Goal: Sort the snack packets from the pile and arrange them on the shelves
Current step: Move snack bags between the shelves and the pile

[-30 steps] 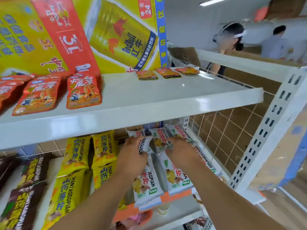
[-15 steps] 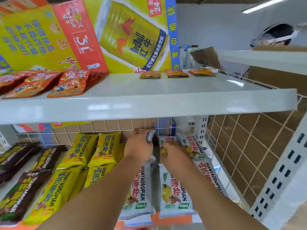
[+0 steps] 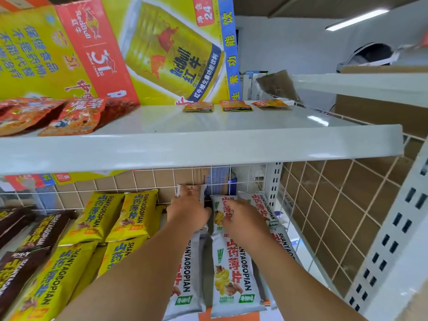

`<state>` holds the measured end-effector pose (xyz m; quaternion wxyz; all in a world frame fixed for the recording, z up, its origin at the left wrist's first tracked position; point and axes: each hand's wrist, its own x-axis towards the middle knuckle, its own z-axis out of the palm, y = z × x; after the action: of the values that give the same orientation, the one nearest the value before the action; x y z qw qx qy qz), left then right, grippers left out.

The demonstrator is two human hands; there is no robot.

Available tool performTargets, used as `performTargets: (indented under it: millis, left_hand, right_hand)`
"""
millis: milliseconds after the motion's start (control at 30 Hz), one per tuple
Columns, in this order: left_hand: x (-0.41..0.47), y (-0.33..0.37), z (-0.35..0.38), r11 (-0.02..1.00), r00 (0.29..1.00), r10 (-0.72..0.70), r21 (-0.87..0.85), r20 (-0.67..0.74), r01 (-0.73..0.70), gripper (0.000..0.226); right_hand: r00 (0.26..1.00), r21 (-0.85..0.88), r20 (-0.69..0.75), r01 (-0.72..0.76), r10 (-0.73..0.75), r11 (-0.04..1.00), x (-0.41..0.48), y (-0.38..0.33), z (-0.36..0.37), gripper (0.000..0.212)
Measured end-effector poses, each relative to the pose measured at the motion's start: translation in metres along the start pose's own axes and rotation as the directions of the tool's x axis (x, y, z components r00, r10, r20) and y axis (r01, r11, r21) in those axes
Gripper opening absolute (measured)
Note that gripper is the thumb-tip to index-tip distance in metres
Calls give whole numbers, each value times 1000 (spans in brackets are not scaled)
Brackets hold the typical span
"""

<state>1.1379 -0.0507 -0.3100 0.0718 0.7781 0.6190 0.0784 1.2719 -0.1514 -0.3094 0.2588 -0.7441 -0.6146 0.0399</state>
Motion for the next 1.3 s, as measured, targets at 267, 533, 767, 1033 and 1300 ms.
performTargets:
  millis: [267,533,767,1033,1300]
  left_hand:
    - [-4,-8,-6,999,998,44,-13,-34,-44,86]
    - [-58,-24,-15,993,981,113,-22,-158,-118,79]
    - [-122,-53,-23,990,973,78,-96,-216,-101,79]
    - [-197,-109,-61,998,955,-22,-55,-296,6,78]
    - [-288,-228,-127,992,903,-123,-51,-411,112,83]
  right_hand:
    - [1000,-11,14,-15,15,1000,-3,-1,-11,38]
    - [996,-34,86,15,-12,999,-16,-22,-21,22]
    - [983,1,165,85,-84,996,-44,-52,-26,25]
    - [974,58,186,117,-126,991,-82,-120,-48,55]
    - [937,117,198,271,-289,956,-143,-259,-35,57]
